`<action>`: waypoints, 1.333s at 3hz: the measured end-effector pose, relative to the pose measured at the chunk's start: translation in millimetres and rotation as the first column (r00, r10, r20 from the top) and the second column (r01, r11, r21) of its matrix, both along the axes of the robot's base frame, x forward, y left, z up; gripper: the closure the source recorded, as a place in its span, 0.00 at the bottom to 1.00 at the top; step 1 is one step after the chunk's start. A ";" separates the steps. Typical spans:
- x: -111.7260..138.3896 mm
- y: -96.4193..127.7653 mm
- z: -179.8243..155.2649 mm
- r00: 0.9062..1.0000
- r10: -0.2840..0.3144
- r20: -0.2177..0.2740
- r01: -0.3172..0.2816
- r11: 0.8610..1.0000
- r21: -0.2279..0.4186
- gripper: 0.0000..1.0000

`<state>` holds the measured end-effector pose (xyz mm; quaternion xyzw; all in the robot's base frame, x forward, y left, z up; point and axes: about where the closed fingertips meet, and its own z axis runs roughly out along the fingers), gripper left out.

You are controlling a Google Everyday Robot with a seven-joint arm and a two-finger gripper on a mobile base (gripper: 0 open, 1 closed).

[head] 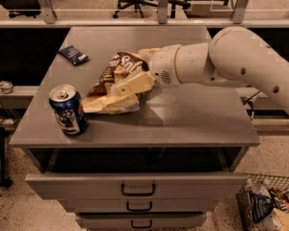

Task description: Move brown chip bag near pepsi can

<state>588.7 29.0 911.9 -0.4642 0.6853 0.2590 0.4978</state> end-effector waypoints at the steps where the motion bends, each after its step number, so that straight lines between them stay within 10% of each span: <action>1: 18.6 -21.5 30.4 0.993 -0.030 0.113 0.037 0.997 -0.060 0.00; 2: 44.2 -55.0 85.7 0.960 -0.064 0.274 0.105 0.985 -0.138 0.00; 3: 76.1 -86.2 149.0 0.896 -0.068 0.439 0.173 0.964 -0.204 0.00; 4: 80.5 -97.2 186.3 0.865 -0.095 0.492 0.205 0.963 -0.173 0.00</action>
Offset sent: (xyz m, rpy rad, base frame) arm 0.0844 -0.1155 0.1807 -0.2698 -0.5133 -0.1870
